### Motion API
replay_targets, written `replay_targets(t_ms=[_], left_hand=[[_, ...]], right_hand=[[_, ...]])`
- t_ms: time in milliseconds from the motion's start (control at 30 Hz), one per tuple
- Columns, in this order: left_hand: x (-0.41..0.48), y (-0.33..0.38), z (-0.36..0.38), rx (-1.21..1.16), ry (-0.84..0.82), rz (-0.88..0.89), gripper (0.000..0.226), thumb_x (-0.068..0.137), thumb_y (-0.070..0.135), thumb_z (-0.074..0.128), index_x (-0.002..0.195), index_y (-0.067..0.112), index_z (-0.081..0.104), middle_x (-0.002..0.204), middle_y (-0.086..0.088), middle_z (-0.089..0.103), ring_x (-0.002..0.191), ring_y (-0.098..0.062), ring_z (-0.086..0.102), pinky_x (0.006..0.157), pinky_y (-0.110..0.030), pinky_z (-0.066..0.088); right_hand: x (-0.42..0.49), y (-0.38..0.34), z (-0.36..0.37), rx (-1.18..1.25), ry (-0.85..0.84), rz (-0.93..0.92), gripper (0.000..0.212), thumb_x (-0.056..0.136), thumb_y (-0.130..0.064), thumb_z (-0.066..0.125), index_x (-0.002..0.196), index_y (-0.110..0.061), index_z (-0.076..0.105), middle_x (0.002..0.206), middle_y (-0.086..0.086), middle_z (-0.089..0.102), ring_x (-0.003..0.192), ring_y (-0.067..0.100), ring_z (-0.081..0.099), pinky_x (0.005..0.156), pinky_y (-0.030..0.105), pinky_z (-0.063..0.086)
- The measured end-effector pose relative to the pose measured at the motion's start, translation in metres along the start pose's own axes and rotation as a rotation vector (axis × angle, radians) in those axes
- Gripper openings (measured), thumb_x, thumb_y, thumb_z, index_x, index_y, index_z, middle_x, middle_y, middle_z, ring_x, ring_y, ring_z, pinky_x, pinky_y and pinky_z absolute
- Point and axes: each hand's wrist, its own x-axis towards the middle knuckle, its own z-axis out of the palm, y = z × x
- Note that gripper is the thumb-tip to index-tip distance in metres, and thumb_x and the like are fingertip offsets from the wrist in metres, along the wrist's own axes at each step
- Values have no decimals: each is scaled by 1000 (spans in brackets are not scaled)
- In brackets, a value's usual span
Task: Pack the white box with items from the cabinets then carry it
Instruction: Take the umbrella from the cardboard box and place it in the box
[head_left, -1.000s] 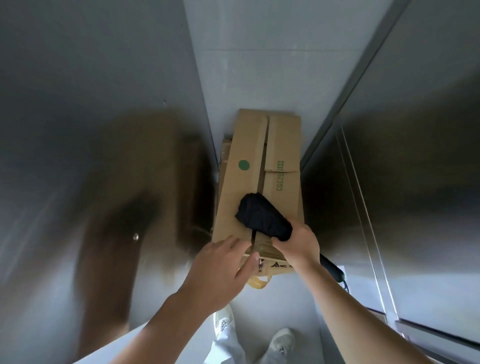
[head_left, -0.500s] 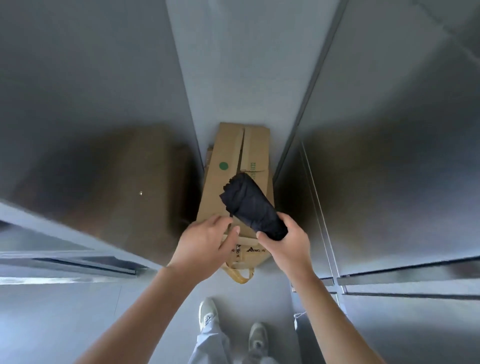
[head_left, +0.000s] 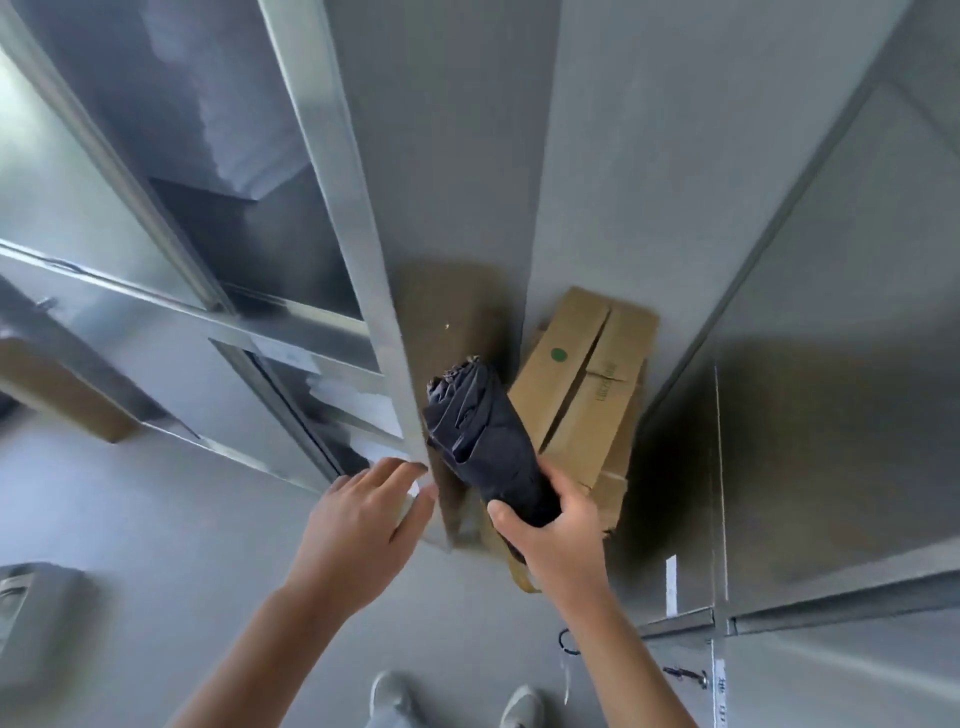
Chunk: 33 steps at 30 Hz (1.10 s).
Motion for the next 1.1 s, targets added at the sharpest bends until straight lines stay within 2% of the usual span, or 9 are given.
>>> replay_targets(t_ms=[167, 300, 433, 533, 667, 833, 933, 1033, 1100], left_hand=[[-45, -33, -28, 7, 17, -130, 47, 100, 54, 26, 114, 28, 62, 109, 14, 65, 87, -19, 66, 82, -34, 49], [-89, -61, -51, 53, 58, -186, 49, 100, 55, 25, 117, 28, 62, 113, 12, 67, 87, -20, 66, 81, -31, 48], [-151, -96, -85, 46, 125, -287, 45, 100, 53, 30, 116, 26, 63, 112, 12, 67, 89, -17, 67, 80, -31, 47], [-201, -123, -106, 51, 144, -378, 49, 100, 54, 28, 119, 25, 62, 115, 10, 66, 93, -21, 66, 84, -35, 48], [-255, -156, -132, 78, 215, -484, 50, 99, 56, 26, 121, 28, 61, 118, 11, 66, 92, -24, 66, 81, -34, 49], [-310, -202, -166, 68, 341, -611, 45, 99, 54, 30, 120, 29, 61, 117, 14, 65, 95, -19, 66, 83, -33, 48], [-330, -230, -183, 69, 409, -701, 46, 98, 54, 29, 118, 29, 62, 115, 13, 65, 93, -21, 64, 78, -31, 44], [-347, -257, -193, 85, 445, -768, 47, 97, 55, 26, 116, 30, 61, 115, 15, 65, 94, -21, 63, 77, -32, 43], [-357, -276, -198, 102, 459, -804, 48, 97, 55, 27, 115, 28, 62, 115, 13, 66, 92, -22, 64, 76, -33, 45]], right_hand=[[-19, -33, 48, 32, -113, -65, 43, 71, -29, 81, 113, -32, 71, 99, -19, 75, 95, 3, 71, 72, 17, 57], [-43, -49, 92, 56, -192, -78, 45, 74, -22, 83, 116, -32, 71, 102, -15, 76, 97, 8, 72, 79, 29, 62], [-77, -73, 141, 68, -259, -133, 40, 75, -25, 83, 111, -34, 70, 99, -15, 75, 93, 7, 71, 74, 23, 58], [-105, -94, 184, 59, -343, -171, 41, 76, -25, 82, 114, -34, 69, 103, -14, 74, 96, 9, 70, 78, 28, 59], [-143, -121, 245, 58, -403, -246, 32, 73, -28, 80, 101, -40, 67, 89, -14, 72, 80, 6, 67, 64, 18, 54], [-177, -142, 312, 95, -562, -250, 28, 73, -24, 80, 98, -33, 69, 72, -7, 67, 57, 9, 56, 51, 21, 47], [-183, -156, 348, 83, -649, -288, 28, 73, -24, 80, 97, -33, 69, 72, -8, 67, 57, 10, 58, 50, 19, 46], [-183, -165, 389, 62, -705, -326, 34, 73, -23, 81, 104, -34, 70, 83, -7, 72, 70, 11, 65, 57, 18, 51], [-181, -168, 420, 56, -750, -323, 35, 72, -24, 81, 104, -33, 70, 81, -6, 72, 67, 13, 65, 56, 23, 52]])
